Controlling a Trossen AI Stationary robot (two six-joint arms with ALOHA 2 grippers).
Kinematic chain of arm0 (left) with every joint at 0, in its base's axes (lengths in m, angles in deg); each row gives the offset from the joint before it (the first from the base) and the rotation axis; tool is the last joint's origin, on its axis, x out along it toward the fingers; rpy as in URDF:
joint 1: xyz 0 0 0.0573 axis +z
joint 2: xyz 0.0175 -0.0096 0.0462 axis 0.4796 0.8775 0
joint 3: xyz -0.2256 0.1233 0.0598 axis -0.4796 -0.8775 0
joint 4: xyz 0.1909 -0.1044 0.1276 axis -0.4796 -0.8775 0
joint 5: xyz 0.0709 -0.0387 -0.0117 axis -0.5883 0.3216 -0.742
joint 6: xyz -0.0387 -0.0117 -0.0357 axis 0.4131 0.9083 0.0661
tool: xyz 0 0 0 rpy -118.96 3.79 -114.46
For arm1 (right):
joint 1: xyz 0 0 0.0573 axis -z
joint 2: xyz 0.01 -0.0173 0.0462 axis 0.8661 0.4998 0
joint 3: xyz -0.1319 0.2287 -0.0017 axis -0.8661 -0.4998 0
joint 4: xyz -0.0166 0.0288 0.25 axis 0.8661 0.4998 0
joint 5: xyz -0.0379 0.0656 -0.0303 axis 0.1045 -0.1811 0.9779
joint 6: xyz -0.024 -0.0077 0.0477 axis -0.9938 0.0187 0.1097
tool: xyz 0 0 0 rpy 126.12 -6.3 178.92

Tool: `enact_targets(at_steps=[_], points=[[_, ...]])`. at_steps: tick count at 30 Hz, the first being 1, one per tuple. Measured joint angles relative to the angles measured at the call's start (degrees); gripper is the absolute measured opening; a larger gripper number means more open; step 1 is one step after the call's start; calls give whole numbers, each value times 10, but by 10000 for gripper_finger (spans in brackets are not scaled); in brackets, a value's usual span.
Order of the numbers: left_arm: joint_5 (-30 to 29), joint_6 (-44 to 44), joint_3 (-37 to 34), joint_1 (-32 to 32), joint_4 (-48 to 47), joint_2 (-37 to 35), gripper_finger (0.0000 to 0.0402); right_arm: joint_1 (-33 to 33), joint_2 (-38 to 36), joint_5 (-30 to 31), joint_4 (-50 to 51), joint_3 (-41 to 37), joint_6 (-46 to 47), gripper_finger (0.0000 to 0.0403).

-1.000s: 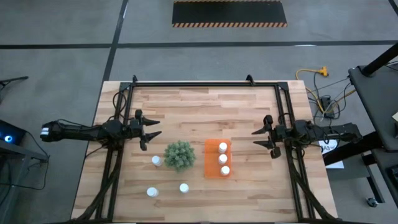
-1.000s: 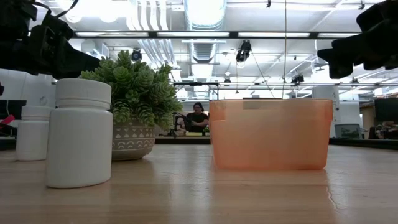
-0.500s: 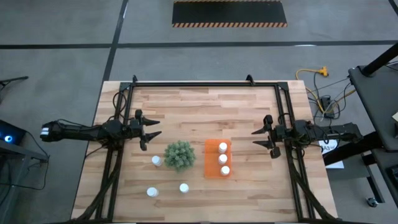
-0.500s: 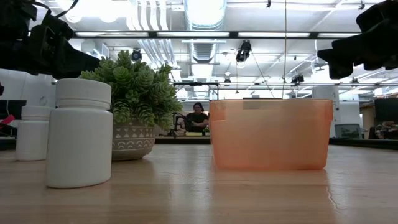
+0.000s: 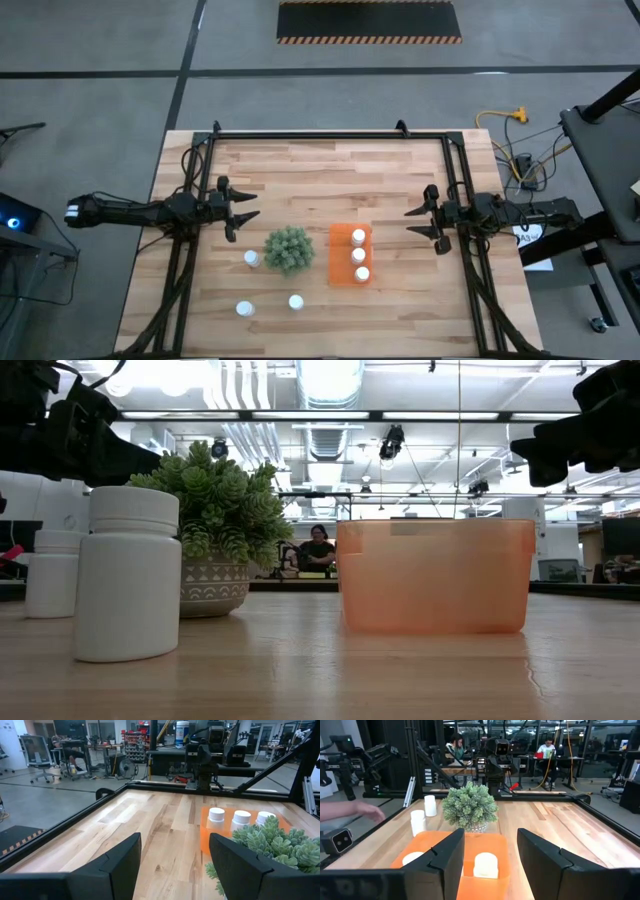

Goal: Pick and place pill bottles into a basket
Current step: Put the white medicine bottle into the orange bin

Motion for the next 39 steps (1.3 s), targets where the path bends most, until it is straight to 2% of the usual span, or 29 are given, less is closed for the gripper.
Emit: enact_targets(at_steps=[29,31,39], points=[[0,0,0,0,5,0,218,0,0,0,0,0,0,173],[0,1,0,0,32,1,218,0,0,0,0,0,1,171],[16,31,0,0,247,22,218,0,0,0,0,0,1,173]])
